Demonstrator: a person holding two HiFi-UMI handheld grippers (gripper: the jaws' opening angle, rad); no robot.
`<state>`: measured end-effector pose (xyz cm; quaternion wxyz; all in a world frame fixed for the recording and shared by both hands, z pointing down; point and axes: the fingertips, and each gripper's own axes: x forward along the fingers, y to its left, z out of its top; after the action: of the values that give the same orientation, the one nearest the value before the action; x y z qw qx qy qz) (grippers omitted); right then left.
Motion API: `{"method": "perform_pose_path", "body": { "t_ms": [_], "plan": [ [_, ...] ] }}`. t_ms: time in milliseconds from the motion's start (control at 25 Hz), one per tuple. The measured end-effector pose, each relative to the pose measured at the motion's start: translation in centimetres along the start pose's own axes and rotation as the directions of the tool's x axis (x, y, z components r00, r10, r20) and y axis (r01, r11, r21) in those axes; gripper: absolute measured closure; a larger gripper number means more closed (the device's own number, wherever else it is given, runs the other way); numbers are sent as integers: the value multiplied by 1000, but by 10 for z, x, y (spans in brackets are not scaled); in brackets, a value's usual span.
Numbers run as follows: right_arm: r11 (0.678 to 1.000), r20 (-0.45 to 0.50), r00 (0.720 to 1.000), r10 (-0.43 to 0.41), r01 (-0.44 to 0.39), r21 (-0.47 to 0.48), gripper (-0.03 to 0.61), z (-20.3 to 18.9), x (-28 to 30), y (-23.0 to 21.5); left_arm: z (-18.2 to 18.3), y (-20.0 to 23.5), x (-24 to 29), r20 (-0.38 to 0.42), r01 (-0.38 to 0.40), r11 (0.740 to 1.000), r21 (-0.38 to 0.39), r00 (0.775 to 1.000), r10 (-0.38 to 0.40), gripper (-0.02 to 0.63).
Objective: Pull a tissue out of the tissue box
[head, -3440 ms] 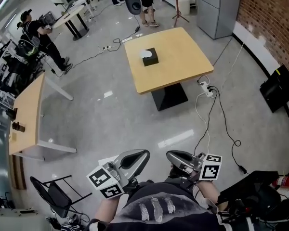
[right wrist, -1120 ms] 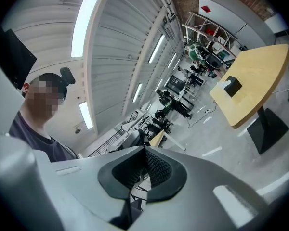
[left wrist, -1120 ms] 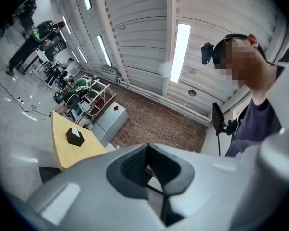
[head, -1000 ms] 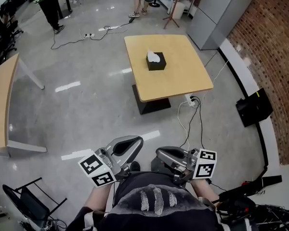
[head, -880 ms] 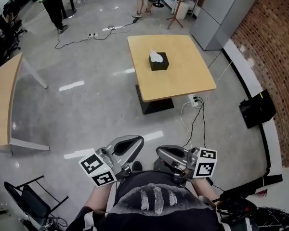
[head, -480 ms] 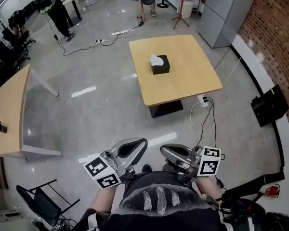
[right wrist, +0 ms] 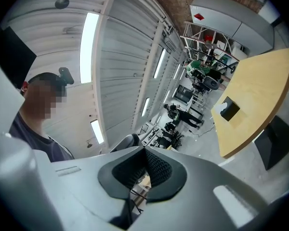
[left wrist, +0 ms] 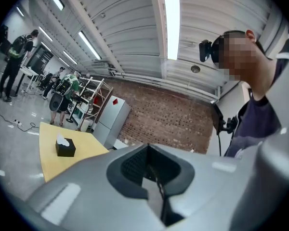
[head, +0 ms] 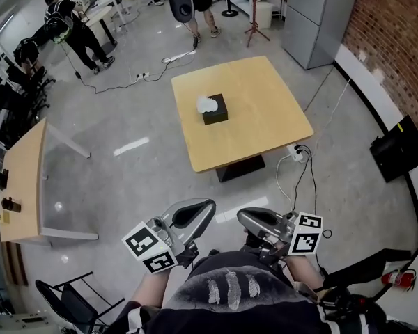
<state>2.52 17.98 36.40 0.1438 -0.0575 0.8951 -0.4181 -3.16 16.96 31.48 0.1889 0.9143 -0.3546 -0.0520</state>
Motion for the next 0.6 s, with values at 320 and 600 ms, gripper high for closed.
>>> {"method": "perform_pose_path", "body": {
  "t_ms": [320, 600],
  "plan": [
    [1000, -19, 999, 27, -27, 8, 581, 31, -36, -25, 0, -10, 63, -47, -29, 999, 24, 998, 30, 612],
    [999, -36, 998, 42, -41, 14, 581, 43, -63, -39, -7, -17, 100, -80, -56, 998, 36, 995, 58, 612]
  ]
}}
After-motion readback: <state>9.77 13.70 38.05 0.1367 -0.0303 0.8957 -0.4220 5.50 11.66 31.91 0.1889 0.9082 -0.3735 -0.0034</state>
